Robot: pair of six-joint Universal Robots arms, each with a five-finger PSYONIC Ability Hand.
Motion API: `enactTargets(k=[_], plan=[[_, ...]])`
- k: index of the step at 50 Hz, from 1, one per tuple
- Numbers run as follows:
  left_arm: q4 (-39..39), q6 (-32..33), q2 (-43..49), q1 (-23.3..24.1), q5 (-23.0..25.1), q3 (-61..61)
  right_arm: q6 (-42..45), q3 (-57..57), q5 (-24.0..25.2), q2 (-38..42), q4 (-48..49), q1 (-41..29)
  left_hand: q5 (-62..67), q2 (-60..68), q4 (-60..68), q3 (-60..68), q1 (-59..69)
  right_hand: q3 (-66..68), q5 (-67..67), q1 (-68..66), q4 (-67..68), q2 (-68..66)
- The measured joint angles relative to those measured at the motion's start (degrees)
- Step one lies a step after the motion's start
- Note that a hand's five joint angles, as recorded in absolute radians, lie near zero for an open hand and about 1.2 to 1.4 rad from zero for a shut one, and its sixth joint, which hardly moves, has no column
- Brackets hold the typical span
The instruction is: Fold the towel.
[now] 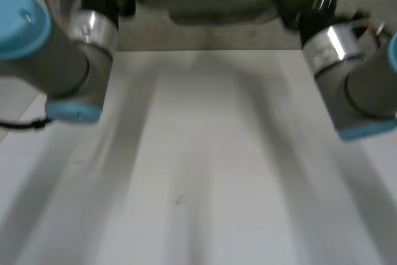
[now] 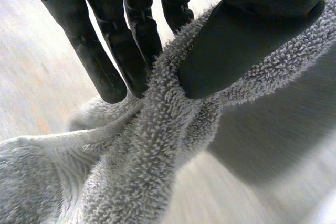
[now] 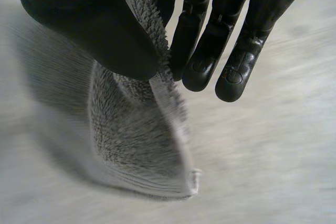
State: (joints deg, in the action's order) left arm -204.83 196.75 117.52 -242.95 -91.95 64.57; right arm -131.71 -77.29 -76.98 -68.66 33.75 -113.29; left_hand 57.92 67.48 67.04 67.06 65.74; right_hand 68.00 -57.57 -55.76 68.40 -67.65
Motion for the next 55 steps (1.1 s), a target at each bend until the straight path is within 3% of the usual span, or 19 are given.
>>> enactTargets(k=[5,11,22,26,35,41,43,46,55], plan=[[0.06,5.19,0.50,-0.81,0.95,14.19,0.16,-7.00,1.23,2.17,-10.46,-0.07,-3.90,-3.76,-3.36,-3.37,-0.57,-0.01,-0.04,0.00,0.00,0.00],[0.30,12.97,5.82,-0.99,4.23,26.09,0.37,-12.49,0.96,6.68,-19.20,-0.20,-20.05,-19.51,-19.05,-19.03,-18.82,-0.01,-0.06,0.00,0.00,0.00],[5.53,17.75,6.07,-0.80,5.84,29.60,-0.82,-17.31,0.34,4.40,-23.99,0.00,-44.07,-44.19,-43.89,-43.69,-41.48,-0.01,-0.09,0.00,0.00,0.00],[7.86,17.37,0.99,-0.78,5.54,29.68,-3.53,-19.10,0.38,1.67,-24.09,0.24,-52.95,-52.42,-52.10,-52.04,-50.66,-0.01,-0.10,0.00,0.00,0.00],[8.89,15.05,-9.39,-1.59,5.33,31.78,-12.06,-22.71,0.82,0.19,-23.37,1.72,-54.66,-54.25,-53.80,-53.75,-52.08,-0.01,-0.11,0.00,0.00,0.00],[10.19,7.99,-15.06,-7.37,6.45,33.89,-16.92,-25.01,1.95,0.23,-22.67,5.09,-50.89,-50.18,-49.97,-50.02,-48.39,-0.01,-0.11,0.00,0.00,0.00],[10.19,7.99,-15.06,-7.37,6.45,33.89,-16.92,-25.01,1.95,0.23,-22.67,5.09,-50.89,-50.18,-49.97,-50.02,-48.39,-0.01,-0.11,0.00,0.00,0.00],[13.19,2.05,-15.52,-13.88,10.85,34.04,-17.78,-25.25,3.60,0.46,-22.66,7.49,-46.53,-46.13,-45.69,-45.70,-44.39,-0.01,-0.11,0.00,0.00,0.00],[18.96,-1.51,-9.27,-21.60,22.27,30.49,-17.63,-25.06,5.28,1.19,-22.64,8.72,-37.89,-37.44,-36.97,-37.03,-35.37,-0.01,-0.11,0.00,0.00,0.00]])
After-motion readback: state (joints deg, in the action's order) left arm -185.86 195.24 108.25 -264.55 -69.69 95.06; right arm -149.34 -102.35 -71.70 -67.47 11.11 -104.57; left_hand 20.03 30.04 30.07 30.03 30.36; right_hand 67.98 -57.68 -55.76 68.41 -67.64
